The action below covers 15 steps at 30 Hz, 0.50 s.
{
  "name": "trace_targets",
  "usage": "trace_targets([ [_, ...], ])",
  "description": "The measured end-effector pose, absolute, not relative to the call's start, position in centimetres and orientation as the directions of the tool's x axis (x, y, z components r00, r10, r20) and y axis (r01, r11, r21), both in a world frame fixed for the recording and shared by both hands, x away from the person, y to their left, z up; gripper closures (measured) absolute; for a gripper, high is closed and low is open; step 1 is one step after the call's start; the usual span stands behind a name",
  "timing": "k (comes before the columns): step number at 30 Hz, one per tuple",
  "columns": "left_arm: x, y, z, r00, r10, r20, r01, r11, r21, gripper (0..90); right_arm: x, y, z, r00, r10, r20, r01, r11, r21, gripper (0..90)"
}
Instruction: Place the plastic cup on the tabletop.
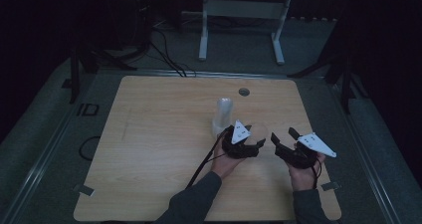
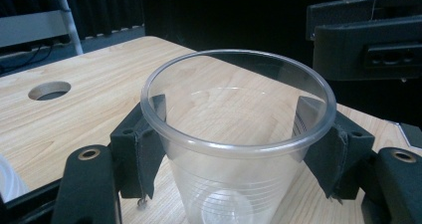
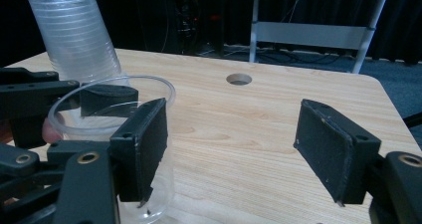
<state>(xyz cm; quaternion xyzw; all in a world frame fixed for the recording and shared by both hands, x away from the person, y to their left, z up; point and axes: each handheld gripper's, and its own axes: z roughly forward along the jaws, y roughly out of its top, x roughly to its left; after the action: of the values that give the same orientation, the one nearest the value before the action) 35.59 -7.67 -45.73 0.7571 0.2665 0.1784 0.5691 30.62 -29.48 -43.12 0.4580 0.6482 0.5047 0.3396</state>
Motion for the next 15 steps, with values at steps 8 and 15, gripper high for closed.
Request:
trace_targets([
  [8,35.54,-7.79,-46.04,0.797,0.604,-0.034,0.201,-0.211,0.957,30.4,30.63,-29.40,-43.16,-0.352,0.936,0.021,0.250,0.072,0.966,28.5],
  [15,35.45,-8.00,-46.42,0.800,0.600,-0.025,0.196,-0.222,0.955,30.4,30.62,-29.34,-43.20,-0.352,0.936,0.023,0.247,0.069,0.966,28.7],
])
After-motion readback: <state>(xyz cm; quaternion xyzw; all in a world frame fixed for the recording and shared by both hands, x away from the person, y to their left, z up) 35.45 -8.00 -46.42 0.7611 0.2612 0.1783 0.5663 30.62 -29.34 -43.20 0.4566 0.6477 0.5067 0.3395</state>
